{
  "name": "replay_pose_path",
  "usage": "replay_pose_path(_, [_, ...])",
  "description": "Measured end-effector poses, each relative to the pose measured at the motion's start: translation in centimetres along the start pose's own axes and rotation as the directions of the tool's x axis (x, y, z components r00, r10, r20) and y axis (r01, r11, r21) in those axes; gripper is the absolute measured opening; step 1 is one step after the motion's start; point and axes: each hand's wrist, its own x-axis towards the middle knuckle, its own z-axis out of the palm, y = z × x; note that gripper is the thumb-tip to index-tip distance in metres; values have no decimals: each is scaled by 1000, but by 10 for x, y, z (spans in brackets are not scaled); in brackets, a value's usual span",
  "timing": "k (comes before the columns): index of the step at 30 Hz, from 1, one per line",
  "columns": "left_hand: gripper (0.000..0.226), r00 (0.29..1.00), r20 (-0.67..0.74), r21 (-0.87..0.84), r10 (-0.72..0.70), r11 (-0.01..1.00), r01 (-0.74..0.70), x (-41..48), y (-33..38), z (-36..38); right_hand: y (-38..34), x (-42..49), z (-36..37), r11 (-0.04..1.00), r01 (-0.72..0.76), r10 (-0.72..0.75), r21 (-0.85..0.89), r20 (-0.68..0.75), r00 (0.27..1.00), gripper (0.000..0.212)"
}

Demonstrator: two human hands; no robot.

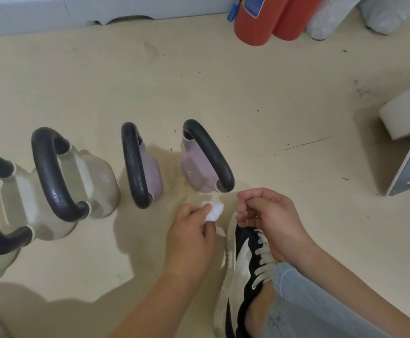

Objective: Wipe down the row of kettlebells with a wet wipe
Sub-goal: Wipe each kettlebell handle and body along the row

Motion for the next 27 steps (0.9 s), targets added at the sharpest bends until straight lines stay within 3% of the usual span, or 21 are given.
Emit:
replay_pose_path(2, [37, 993, -77, -99, -89, 992, 81, 3, 7, -2, 0, 2, 3, 1000, 4, -4, 2, 1, 1000, 24])
replay_pose_path(4, [41, 994, -92, -184, -50, 982, 32, 11, 26, -5, 0, 4, 4, 1000, 13, -13, 2, 0, 1000, 24])
replay_pose_path(7, [41, 995, -71, -146, 69, 986, -79, 23, 40, 0, 0, 5, 4, 1000, 12, -12, 5, -3, 1000, 26])
replay_pose_path(11, [28, 994, -93, -120, 52, 991, -63, 20, 30, 11, 2, 5, 8, 1000, -3, 3, 3, 4, 1000, 24])
replay_pose_path(17, [17, 998, 69, -129, 1, 992, 8, -13, 23, 12, 4, 8, 11, 998, -36, 36, -49, -1, 999, 22])
replay_pose_path(20, [13, 986, 19, -322, -167, 933, 164, -12, 27, 1, 1, 2, 5, 993, -46, 57, -110, 102, 993, 27])
replay_pose_path(24, [16, 984, 136, -383, -119, 909, 163, -4, 39, -21, -6, -11, -1, 996, -2, 35, -89, 367, 929, 29])
replay_pose_path(27, [20, 971, 203, -499, -125, 840, 213, 0, 47, -35, -16, -15, -1, 1000, -4, 2, 2, 386, 922, 23])
